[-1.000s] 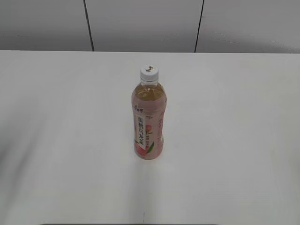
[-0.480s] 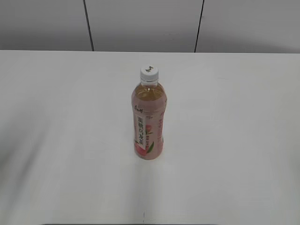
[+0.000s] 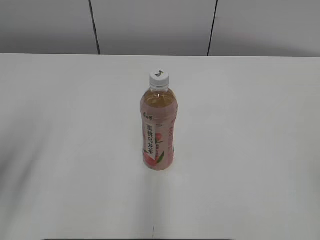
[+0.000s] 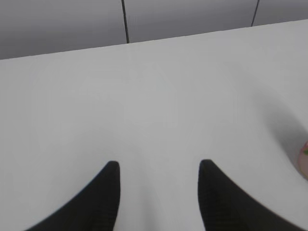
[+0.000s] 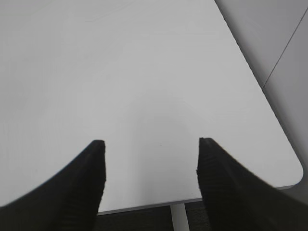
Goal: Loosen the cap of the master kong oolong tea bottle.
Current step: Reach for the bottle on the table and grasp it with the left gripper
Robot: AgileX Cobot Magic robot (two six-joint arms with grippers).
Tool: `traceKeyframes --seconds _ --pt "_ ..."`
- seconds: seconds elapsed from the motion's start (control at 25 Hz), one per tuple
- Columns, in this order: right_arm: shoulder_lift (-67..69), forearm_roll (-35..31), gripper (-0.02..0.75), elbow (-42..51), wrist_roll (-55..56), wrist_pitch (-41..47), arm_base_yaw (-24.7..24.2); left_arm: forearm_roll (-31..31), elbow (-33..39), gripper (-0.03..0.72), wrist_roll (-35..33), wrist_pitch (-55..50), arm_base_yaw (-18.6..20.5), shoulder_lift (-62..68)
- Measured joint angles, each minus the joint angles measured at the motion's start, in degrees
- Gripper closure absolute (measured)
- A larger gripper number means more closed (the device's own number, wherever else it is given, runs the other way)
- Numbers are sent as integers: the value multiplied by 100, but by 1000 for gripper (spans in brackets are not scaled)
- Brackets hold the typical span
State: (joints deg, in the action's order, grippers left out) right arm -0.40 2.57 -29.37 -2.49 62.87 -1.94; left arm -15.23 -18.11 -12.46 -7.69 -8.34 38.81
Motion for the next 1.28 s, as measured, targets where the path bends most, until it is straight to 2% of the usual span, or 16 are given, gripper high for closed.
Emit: traceKeyframes --seconds 0.04,0.12,0.32,0.44,0.72,1.04,1.28 --pt "0 0 279 0 0 0 0 302 0 354 430 5 0 0" --pt "0 0 279 0 0 0 0 732 0 351 863 52 0 0" --pt "0 0 279 0 0 0 0 967 288 351 1486 908 0 0" --pt "0 0 279 0 0 0 0 1598 571 351 1908 1396 -11 0" --pt "0 0 279 0 0 0 0 3278 589 351 2096 2780 -23 384" --pt "0 4 279 0 0 0 0 3686 615 339 2337 4710 -24 2425" --pt "0 4 279 0 0 0 0 4717 615 231 2337 6677 -24 4274"
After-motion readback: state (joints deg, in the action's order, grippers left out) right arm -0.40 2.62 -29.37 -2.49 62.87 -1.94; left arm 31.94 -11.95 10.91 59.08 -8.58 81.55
